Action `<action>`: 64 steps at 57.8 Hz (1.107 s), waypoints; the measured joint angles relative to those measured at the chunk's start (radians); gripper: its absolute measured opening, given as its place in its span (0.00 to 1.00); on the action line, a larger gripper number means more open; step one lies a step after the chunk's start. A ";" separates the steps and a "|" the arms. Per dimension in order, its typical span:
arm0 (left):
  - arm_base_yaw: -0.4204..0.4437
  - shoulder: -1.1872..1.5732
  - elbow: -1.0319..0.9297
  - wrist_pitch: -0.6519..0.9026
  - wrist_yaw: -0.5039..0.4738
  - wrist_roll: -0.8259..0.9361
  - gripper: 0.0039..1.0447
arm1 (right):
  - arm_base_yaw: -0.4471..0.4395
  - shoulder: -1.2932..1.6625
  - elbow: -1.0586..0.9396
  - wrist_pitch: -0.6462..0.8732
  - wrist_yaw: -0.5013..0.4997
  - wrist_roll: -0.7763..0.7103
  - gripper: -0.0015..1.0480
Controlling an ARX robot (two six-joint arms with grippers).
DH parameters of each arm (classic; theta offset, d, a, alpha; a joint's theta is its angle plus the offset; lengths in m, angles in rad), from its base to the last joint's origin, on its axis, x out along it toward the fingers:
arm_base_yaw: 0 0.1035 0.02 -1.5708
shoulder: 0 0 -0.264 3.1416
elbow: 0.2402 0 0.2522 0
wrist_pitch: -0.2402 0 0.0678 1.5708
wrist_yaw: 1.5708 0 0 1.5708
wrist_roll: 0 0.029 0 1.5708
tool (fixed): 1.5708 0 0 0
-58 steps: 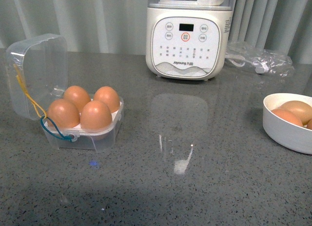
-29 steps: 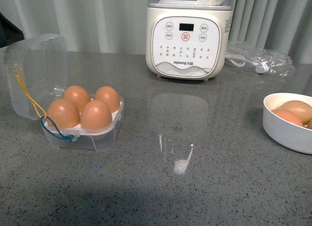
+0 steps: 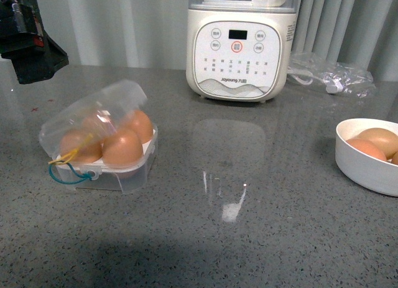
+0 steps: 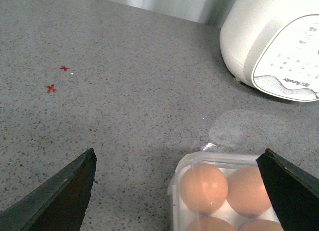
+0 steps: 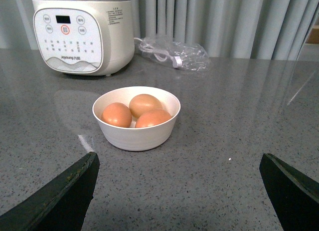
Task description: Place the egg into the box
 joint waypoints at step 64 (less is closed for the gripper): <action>-0.137 -0.159 0.009 -0.124 -0.120 0.167 0.94 | 0.000 0.000 0.000 0.000 0.000 0.000 0.93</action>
